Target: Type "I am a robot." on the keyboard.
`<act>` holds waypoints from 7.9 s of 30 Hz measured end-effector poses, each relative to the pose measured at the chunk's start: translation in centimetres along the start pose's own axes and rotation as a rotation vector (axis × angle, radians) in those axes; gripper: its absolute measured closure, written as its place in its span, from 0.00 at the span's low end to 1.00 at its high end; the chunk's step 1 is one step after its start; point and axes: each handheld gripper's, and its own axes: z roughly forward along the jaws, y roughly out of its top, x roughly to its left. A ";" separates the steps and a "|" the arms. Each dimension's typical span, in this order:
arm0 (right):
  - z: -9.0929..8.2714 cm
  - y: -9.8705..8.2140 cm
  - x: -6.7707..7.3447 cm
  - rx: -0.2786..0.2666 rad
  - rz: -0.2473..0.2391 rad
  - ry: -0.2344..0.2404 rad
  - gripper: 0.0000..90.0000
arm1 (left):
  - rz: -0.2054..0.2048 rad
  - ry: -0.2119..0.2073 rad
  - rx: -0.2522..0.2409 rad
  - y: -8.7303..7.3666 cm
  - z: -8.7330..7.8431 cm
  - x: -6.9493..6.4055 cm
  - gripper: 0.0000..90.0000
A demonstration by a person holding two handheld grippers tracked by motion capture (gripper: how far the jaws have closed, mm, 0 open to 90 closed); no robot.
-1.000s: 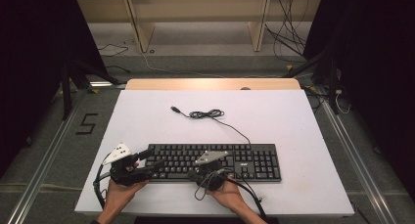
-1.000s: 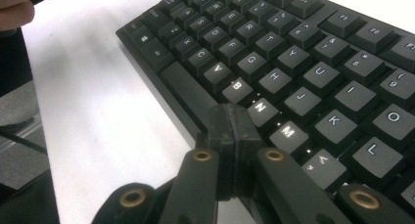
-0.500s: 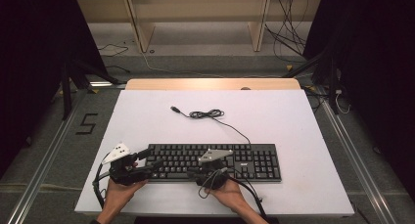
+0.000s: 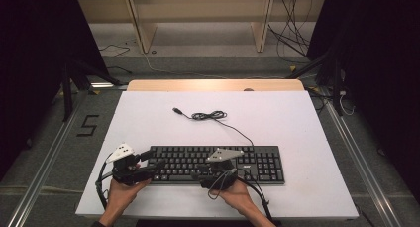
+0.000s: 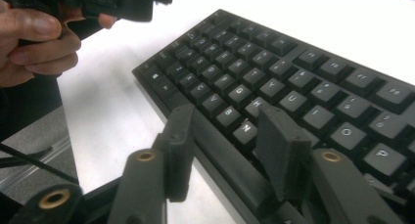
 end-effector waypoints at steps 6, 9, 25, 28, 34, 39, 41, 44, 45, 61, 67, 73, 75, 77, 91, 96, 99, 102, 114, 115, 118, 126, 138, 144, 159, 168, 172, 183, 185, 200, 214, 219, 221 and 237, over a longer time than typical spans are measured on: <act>-0.8 0.1 -0.2 -0.025 0.003 -0.004 0.59 | -0.014 -0.001 0.023 0.2 0.7 -0.1 0.37; -1.2 0.0 -0.4 -0.038 0.006 -0.005 0.57 | -0.014 -0.002 0.035 0.4 1.1 -0.2 0.38; -3.3 -0.2 -0.9 -0.077 0.010 -0.055 0.47 | 0.054 -0.025 0.160 1.5 4.0 -0.6 0.73; -3.6 -0.3 -0.9 -0.080 0.010 -0.059 0.47 | 0.070 -0.030 0.186 1.7 4.6 -0.7 0.83; -3.9 -0.5 -0.9 -0.083 0.002 -0.070 0.45 | 0.077 -0.019 0.222 1.8 5.5 -0.7 0.95; -4.2 -0.6 -0.8 -0.088 -0.004 -0.078 0.44 | 0.088 -0.023 0.245 2.1 6.1 -0.7 0.99; -4.3 -0.6 -0.8 -0.091 -0.009 -0.082 0.44 | 0.090 -0.025 0.264 2.1 6.5 -0.8 0.99; -4.5 -0.7 -0.8 -0.091 -0.009 -0.082 0.44 | 0.092 -0.026 0.282 1.9 6.9 -0.9 0.99; -4.5 -0.7 -0.8 -0.092 -0.008 -0.083 0.44 | 0.098 -0.024 0.287 1.8 7.1 -0.9 0.99; -4.6 -0.8 -0.6 -0.086 -0.010 -0.078 0.44 | 0.112 0.001 0.322 1.3 7.5 -1.3 0.99; -4.6 -0.8 -0.6 -0.087 -0.009 -0.075 0.44 | 0.105 -0.002 0.312 1.5 7.4 -1.3 0.99; -4.7 -0.7 -0.7 -0.093 -0.004 -0.074 0.44 | 0.094 -0.004 0.283 1.8 6.8 -1.1 0.97; -4.7 -0.7 -0.7 -0.093 -0.004 -0.074 0.44 | 0.073 -0.006 0.262 1.9 6.4 -1.0 0.94; -4.6 -0.7 -0.7 -0.094 -0.001 -0.075 0.44 | 0.070 -0.017 0.243 2.1 6.0 -0.8 0.92; -3.5 0.0 -1.8 -0.070 0.015 -0.092 0.42 | 0.009 -0.069 0.154 1.8 3.4 -1.0 0.53; -3.2 0.5 -2.4 -0.060 0.031 -0.122 0.49 | -0.002 -0.074 0.106 1.4 2.5 -0.9 0.46; -2.9 0.7 -2.8 -0.046 0.037 -0.144 0.61 | -0.014 -0.083 0.074 1.2 2.0 -0.8 0.43; -2.6 0.9 -3.1 -0.037 0.040 -0.154 0.73 | -0.020 -0.083 0.052 1.1 1.5 -0.9 0.41; -0.1 1.6 -3.4 0.027 0.032 -0.177 1.00 | -0.009 -0.090 0.020 0.3 0.5 -1.1 0.36; 0.0 1.6 -3.4 0.033 0.034 -0.181 1.00 | 0.002 -0.090 0.019 0.2 0.5 -1.1 0.36; 0.5 1.7 -3.6 0.044 0.034 -0.193 1.00 | 0.010 -0.093 0.007 0.2 0.3 -1.2 0.34; 1.1 1.6 -3.9 0.066 0.040 -0.209 1.00 | 0.035 -0.097 -0.013 -0.1 -0.1 -1.3 0.34; 1.8 1.2 -4.0 0.090 0.031 -0.230 1.00 | 0.050 -0.094 -0.020 -0.2 -0.6 -1.3 0.34; 1.8 1.2 -3.9 0.089 0.029 -0.237 1.00 | 0.055 -0.091 -0.026 -0.2 -0.6 -1.3 0.34; 0.0 1.6 -2.5 0.001 0.029 -0.101 0.50 | 0.053 -0.077 -0.045 -0.2 -0.8 -1.1 0.33; 0.3 1.8 -1.5 -0.012 0.010 -0.064 0.44 | 0.057 -0.080 -0.049 -0.1 -0.8 -1.1 0.33; 0.8 1.8 -1.2 -0.002 0.001 -0.058 0.48 | 0.055 -0.079 -0.047 -0.2 -0.8 -1.1 0.33; 1.8 1.9 -0.7 0.016 -0.013 -0.081 0.86 | 0.052 -0.082 -0.047 -0.2 -0.7 -1.1 0.31; 2.0 1.9 -0.6 0.023 -0.017 -0.079 0.90 | 0.053 -0.082 -0.047 -0.2 -0.7 -1.1 0.31; 3.5 1.7 0.1 0.068 -0.038 -0.072 1.00 | 0.057 -0.086 -0.049 -0.1 -0.7 -1.2 0.30; 4.3 1.5 0.3 0.092 -0.043 -0.069 1.00 | 0.058 -0.087 -0.051 -0.1 -0.8 -1.1 0.30; 4.4 1.4 0.3 0.095 -0.045 -0.070 1.00 | 0.059 -0.087 -0.050 -0.1 -0.8 -1.1 0.30; 4.4 1.4 0.3 0.096 -0.045 -0.070 1.00 | 0.059 -0.087 -0.050 -0.1 -0.8 -1.1 0.30; 4.6 1.2 0.3 0.110 -0.051 -0.072 1.00 | 0.057 -0.089 -0.050 -0.1 -0.7 -1.1 0.30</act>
